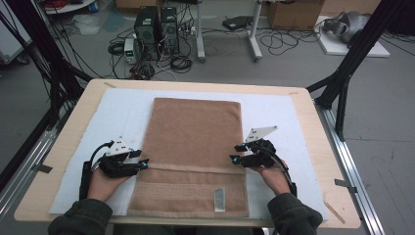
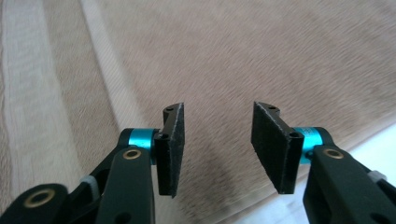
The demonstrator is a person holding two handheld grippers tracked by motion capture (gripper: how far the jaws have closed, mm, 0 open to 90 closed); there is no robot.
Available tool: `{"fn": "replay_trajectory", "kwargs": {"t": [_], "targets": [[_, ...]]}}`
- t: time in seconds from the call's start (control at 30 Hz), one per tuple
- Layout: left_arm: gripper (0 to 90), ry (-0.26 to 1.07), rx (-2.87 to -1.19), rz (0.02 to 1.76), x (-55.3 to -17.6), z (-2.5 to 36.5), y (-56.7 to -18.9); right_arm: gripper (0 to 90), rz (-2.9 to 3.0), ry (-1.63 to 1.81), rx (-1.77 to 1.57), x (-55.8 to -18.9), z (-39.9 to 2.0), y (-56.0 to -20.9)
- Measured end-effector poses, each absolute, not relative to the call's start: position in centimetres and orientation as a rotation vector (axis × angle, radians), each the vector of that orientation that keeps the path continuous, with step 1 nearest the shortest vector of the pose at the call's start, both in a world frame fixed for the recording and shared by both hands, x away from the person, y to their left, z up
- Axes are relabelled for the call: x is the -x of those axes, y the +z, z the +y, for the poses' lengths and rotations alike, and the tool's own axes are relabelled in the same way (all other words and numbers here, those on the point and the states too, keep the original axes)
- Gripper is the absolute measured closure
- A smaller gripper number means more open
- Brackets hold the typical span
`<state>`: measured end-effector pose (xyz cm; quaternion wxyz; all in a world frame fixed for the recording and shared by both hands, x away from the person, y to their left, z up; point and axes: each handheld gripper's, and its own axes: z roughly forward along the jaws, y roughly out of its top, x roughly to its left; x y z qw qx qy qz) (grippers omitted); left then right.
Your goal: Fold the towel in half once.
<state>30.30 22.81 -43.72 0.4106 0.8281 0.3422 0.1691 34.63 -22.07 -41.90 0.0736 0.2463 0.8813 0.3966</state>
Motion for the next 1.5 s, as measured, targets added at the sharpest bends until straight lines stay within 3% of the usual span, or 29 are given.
{"fn": "replay_trajectory", "kwargs": {"t": [0.2,0.33,0.47,0.6,1.17,1.5], "targets": [[60.9,0.414,-2.108,0.858,-30.2,22.7,-44.6,61.1,2.701,1.134,-0.710,-34.1,-21.8,-43.3],[66.8,0.442,-2.115,0.851,-30.1,22.4,-44.6,71.1,2.702,1.116,-0.687,-34.0,-21.6,-43.9],[80.3,0.452,-2.118,0.845,-30.1,22.2,-44.6,80.8,2.711,1.119,-0.682,-34.0,-21.5,-43.8],[85.1,0.459,-2.114,0.870,-30.1,22.0,-44.4,85.0,2.713,1.140,-0.700,-34.3,-21.7,-43.7],[85.9,0.474,-2.028,0.826,-28.5,22.7,-41.1,85.7,2.664,1.226,-0.639,-33.4,-22.4,-39.8],[85.9,0.456,-2.037,0.774,-25.3,22.8,-39.9,85.6,2.673,1.276,-0.581,-31.3,-23.2,-38.5]]}}
